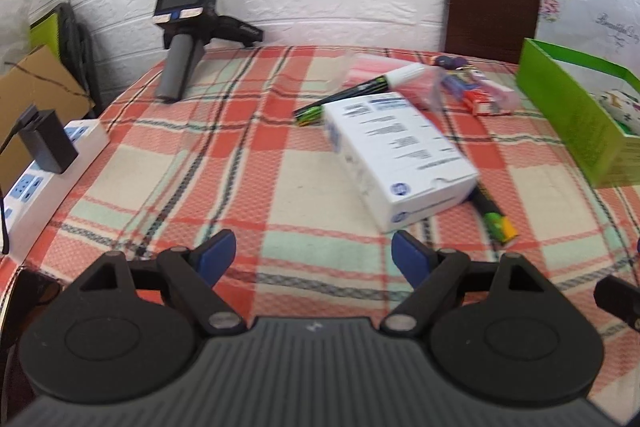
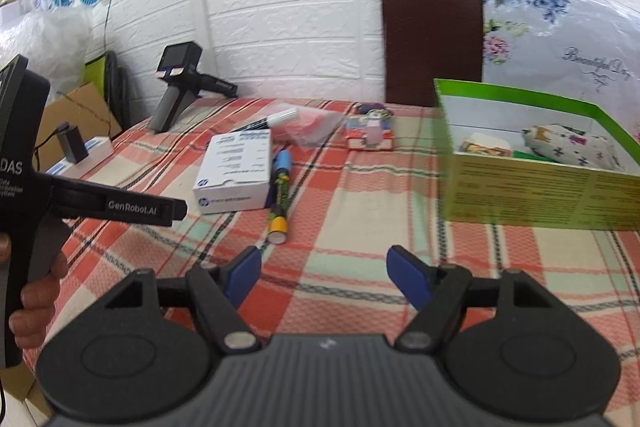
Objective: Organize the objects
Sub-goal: 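Move the right gripper back to the white HP box on the table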
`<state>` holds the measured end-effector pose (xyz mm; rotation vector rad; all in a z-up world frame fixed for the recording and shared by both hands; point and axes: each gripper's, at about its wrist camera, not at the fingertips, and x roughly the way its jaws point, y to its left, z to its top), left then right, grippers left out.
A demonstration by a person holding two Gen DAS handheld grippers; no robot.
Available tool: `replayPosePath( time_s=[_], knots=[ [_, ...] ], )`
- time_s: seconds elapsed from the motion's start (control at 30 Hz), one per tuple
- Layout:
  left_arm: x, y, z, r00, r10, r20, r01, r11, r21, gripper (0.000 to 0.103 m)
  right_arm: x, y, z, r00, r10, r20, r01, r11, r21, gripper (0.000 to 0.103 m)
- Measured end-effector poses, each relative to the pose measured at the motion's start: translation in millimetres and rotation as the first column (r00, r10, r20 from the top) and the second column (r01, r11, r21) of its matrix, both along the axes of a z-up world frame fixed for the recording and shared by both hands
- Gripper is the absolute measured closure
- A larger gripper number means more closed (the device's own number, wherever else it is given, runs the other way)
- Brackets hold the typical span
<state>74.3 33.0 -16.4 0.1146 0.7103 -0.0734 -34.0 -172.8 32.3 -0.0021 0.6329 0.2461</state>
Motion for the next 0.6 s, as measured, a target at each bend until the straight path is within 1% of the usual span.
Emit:
replayPosePath(
  time_s=[0.1, 0.17, 0.2, 0.23, 0.27, 0.3, 0.33, 0.37, 0.47, 0.6],
  knots=[
    [9, 15, -7, 0.999, 0.039, 0.006, -0.039, 0.999, 0.013, 0.014, 5, 13, -6, 0.999, 0.045, -0.016, -0.046, 0.999, -0.023, 0.03],
    [15, 24, -15, 0.996, 0.084, 0.027, -0.086, 0.995, 0.059, 0.013, 8, 23, -10, 0.997, 0.077, -0.021, -0.077, 0.996, -0.042, 0.029],
    [19, 29, -22, 0.994, 0.106, 0.034, -0.109, 0.991, 0.08, 0.007, 10, 28, -12, 0.995, 0.093, -0.02, -0.094, 0.994, -0.057, 0.028],
    [21, 37, -27, 0.992, 0.116, 0.051, -0.119, 0.991, 0.066, 0.002, 12, 33, -14, 0.994, 0.105, -0.016, -0.106, 0.992, -0.07, 0.025],
    [22, 46, -31, 0.99, 0.121, 0.072, -0.123, 0.992, 0.03, 0.0, 14, 38, -15, 0.993, 0.116, -0.009, -0.116, 0.99, -0.082, 0.022],
    [23, 55, -35, 0.99, 0.12, 0.077, -0.118, 0.993, -0.029, 0.0, 18, 44, -17, 0.992, 0.125, -0.001, -0.124, 0.988, -0.093, 0.021],
    [22, 61, -35, 0.989, 0.123, 0.085, -0.117, 0.991, -0.07, 0.0, 22, 49, -19, 0.991, 0.132, 0.012, -0.13, 0.986, -0.104, 0.018],
    [22, 62, -35, 0.988, 0.121, 0.092, -0.114, 0.991, -0.071, 0.0, 27, 53, -20, 0.99, 0.14, 0.027, -0.136, 0.984, -0.117, 0.015],
    [21, 58, -35, 0.988, 0.115, 0.105, -0.109, 0.992, -0.06, 0.0, 45, 67, -22, 0.984, 0.166, 0.061, -0.156, 0.977, -0.143, 0.014],
    [21, 62, -35, 0.987, 0.116, 0.109, -0.106, 0.99, -0.096, 0.0, 74, 88, -24, 0.977, 0.187, 0.1, -0.165, 0.967, -0.196, 0.013]
  ],
)
